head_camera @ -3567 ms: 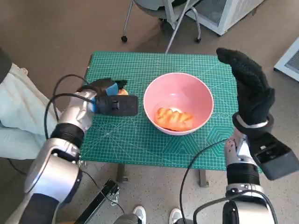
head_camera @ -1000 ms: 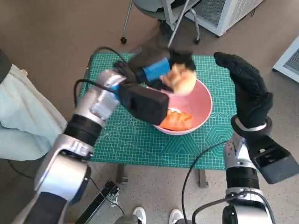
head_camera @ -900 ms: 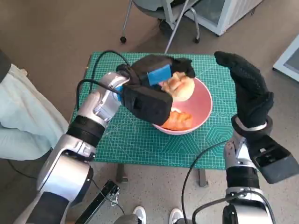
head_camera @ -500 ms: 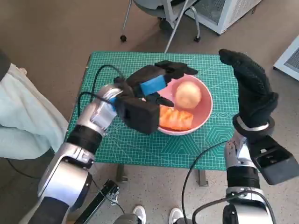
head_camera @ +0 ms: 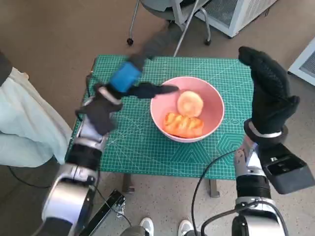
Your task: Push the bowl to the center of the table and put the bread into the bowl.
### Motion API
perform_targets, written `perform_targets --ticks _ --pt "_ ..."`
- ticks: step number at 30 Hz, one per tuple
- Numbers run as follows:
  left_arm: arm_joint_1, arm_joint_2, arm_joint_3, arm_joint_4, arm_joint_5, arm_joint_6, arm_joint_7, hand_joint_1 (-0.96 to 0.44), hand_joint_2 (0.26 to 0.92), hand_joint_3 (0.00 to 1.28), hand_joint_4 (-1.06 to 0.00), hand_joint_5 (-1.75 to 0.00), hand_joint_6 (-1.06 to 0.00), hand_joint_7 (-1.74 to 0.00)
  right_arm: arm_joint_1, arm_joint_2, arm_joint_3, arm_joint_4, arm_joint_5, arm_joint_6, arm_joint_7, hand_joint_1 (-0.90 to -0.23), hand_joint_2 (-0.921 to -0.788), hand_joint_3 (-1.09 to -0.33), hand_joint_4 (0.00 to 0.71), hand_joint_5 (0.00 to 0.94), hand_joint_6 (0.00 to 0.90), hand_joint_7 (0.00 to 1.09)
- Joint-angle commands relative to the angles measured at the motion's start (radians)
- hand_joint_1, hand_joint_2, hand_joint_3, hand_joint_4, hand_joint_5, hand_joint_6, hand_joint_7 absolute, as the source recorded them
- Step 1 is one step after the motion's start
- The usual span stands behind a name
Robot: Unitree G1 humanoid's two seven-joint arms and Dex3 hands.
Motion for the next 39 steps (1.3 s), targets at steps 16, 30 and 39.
perform_targets --ticks 16,30,39 --pt "0.220 -0.075 0.088 -0.298 -0.127 0.078 0.016 -0.43 0.921 0.13 -0.31 -0.02 -0.18 -0.51 -0.048 -0.013 0.063 -0.093 -0.120 0.145 -0.104 -0.520 -0.921 -0.750 0.348 0.000 0.023 0.78" --pt "0.232 -0.101 0.090 -0.350 -0.093 0.084 0.043 -0.40 0.921 0.12 -0.32 -0.01 -0.26 -0.36 -0.054 -0.024 0.087 -0.114 -0.155 0.166 -0.127 -0.549 -0.921 -0.748 0.349 0.001 0.030 0.75" --pt "0.231 -0.099 0.089 -0.371 -0.077 0.107 0.058 -0.40 0.921 0.13 -0.32 -0.01 -0.28 -0.35 -0.048 -0.044 0.095 -0.133 -0.168 0.173 -0.132 -0.546 -0.921 -0.746 0.350 0.001 0.034 0.74"
